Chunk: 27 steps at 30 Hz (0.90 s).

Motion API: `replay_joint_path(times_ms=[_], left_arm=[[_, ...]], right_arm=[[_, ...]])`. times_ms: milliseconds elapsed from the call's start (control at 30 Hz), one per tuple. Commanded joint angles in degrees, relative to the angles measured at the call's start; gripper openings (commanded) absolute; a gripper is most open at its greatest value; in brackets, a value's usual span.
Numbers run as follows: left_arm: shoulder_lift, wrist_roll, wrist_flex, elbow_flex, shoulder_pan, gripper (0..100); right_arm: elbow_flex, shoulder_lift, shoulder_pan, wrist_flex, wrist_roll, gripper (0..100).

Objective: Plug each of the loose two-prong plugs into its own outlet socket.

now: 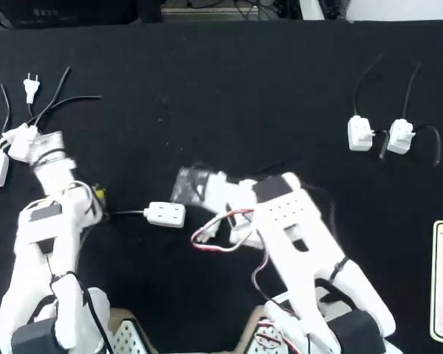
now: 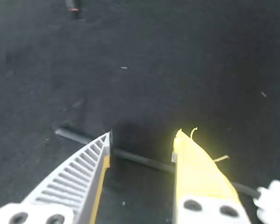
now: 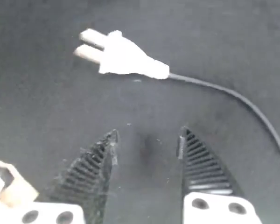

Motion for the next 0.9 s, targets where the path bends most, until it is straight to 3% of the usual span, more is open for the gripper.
replay_joint_path(times_ms=[0, 200, 400, 867], left_arm=[[-0.97, 2.90, -0.79, -1.01, -2.86, 22], [-0.97, 3.60, -0.88, -1.10, -3.91, 22], [-1.05, 3.60, -0.88, -1.10, -3.91, 22], [-1.14, 3.60, -0.88, -1.10, -3.65, 22]], right_arm=[[1.27, -1.98, -3.34, -4.84, 2.37, 19.9], [5.49, -1.98, -6.59, -12.84, 2.73, 20.0], [9.10, -1.98, -8.09, -13.89, 10.46, 19.8], [14.29, -1.98, -7.74, -25.67, 10.29, 19.8]])
